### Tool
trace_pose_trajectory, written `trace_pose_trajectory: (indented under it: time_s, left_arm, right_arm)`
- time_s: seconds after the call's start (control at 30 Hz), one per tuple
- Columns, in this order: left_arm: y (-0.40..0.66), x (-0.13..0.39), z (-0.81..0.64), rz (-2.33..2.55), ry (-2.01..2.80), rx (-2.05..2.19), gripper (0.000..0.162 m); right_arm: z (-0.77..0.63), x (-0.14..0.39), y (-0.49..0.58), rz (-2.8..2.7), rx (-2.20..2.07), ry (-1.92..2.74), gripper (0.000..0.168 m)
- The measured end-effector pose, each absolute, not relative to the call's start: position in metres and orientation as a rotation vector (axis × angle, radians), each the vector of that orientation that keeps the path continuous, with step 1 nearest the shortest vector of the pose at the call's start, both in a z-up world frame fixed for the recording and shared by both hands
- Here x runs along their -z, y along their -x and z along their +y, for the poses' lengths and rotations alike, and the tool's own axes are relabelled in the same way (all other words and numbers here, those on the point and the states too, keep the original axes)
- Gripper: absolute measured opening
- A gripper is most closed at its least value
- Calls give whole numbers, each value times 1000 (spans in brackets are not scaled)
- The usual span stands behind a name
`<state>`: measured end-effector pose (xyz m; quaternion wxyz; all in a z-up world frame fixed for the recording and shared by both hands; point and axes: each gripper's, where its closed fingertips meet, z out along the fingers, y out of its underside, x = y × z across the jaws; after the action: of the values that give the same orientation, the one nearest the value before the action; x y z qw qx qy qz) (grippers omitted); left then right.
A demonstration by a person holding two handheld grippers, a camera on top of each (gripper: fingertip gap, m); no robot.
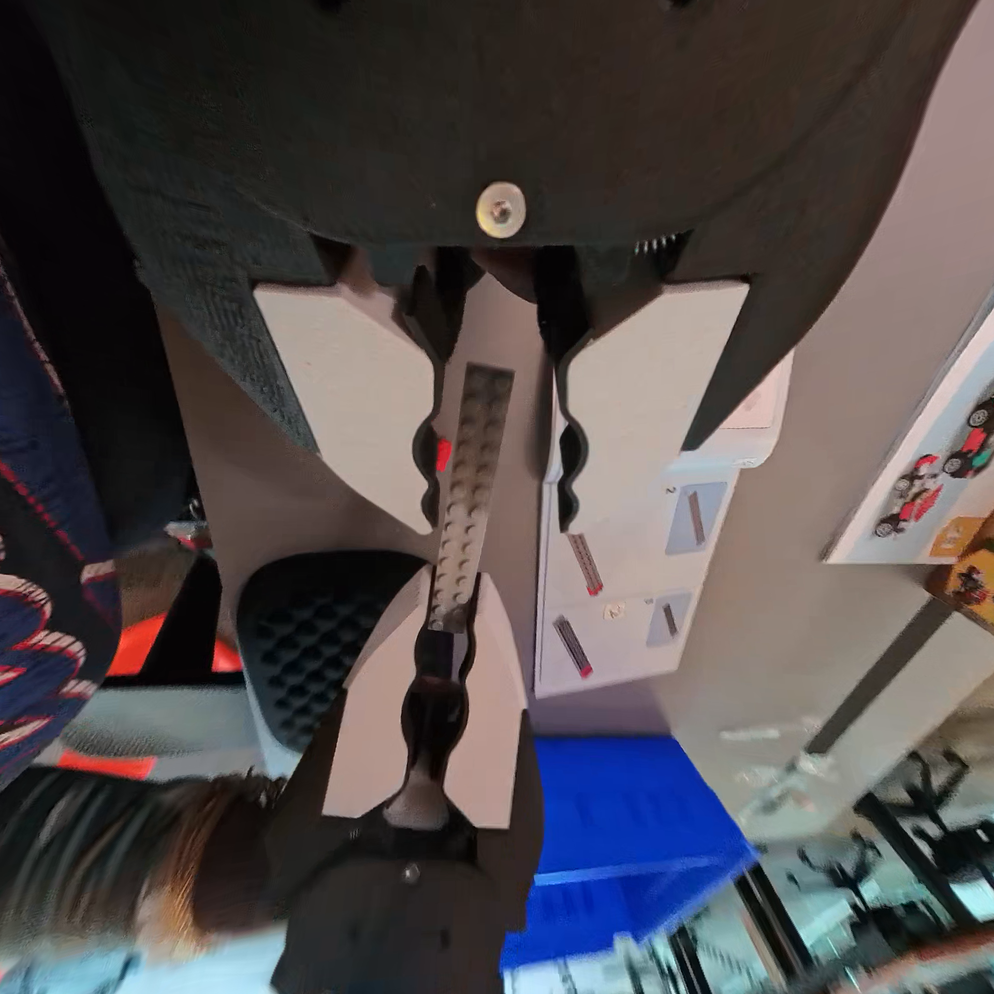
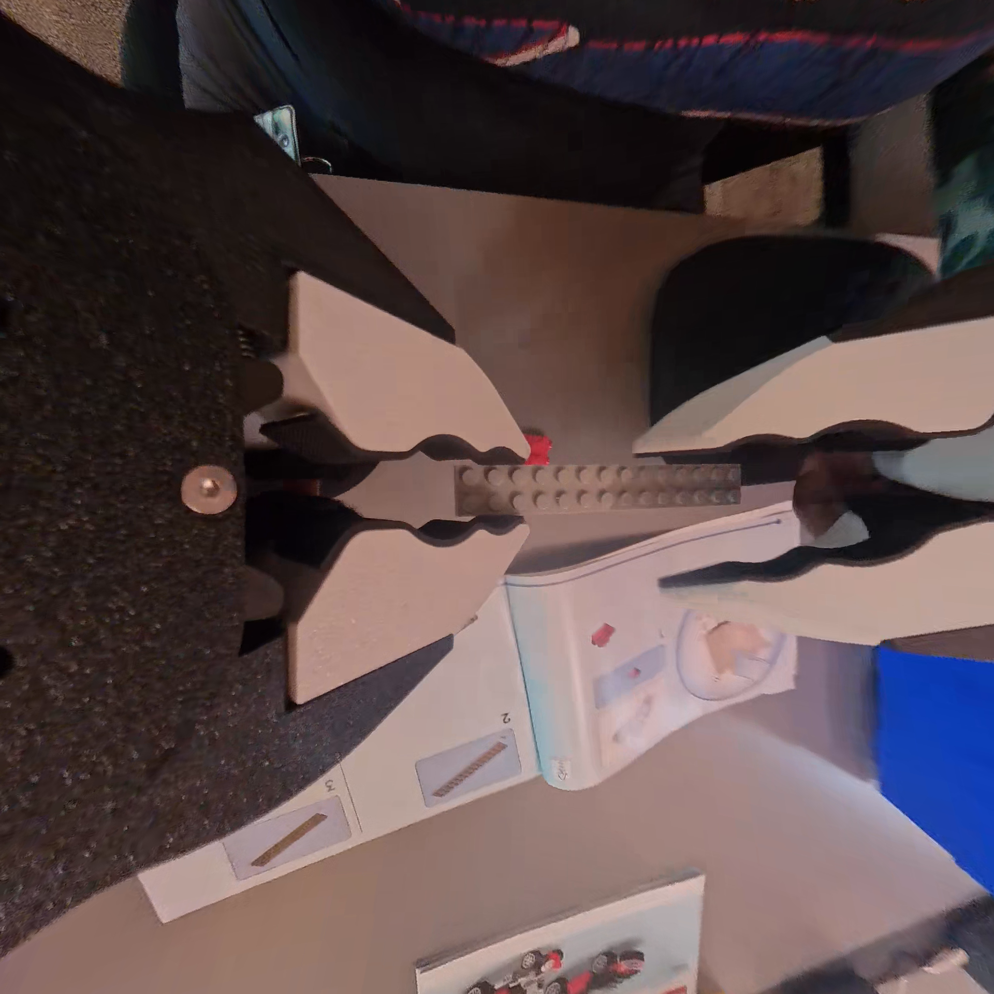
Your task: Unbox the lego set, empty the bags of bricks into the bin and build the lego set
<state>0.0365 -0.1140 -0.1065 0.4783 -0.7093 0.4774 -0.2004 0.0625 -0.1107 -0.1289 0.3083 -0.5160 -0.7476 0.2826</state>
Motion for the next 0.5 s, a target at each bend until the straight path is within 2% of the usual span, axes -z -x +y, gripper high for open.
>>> trace_pose_trajectory:
  time_s: [0.07, 0.17, 0.3, 0.33, 0.4, 0.5]
  left_arm:
    - [-44, 118, -113, 1249, 1816, 405, 33]
    - [-47, 134, -113, 1380, 1862, 295, 28]
    - [-48, 144, -117, 1404, 1886, 355, 16]
    - [-46, 145, -117, 1397, 1899, 348, 19]
    - [-40, 149, -117, 1392, 1930, 339, 41]
    - [-40, 146, -124, 1392, 1934, 427, 46]
  right_arm:
    - [-113, 133, -58, -1996, -709, 1361, 17]
    - [-113, 135, -55, -1992, -715, 1364, 17]
    - [-115, 135, -53, -1976, -753, 1344, 17]
    - [-117, 135, -52, -1974, -777, 1342, 17]
    - [-116, 136, -52, -1979, -786, 1344, 17]
    - [-116, 135, -49, -1982, -798, 1320, 17]
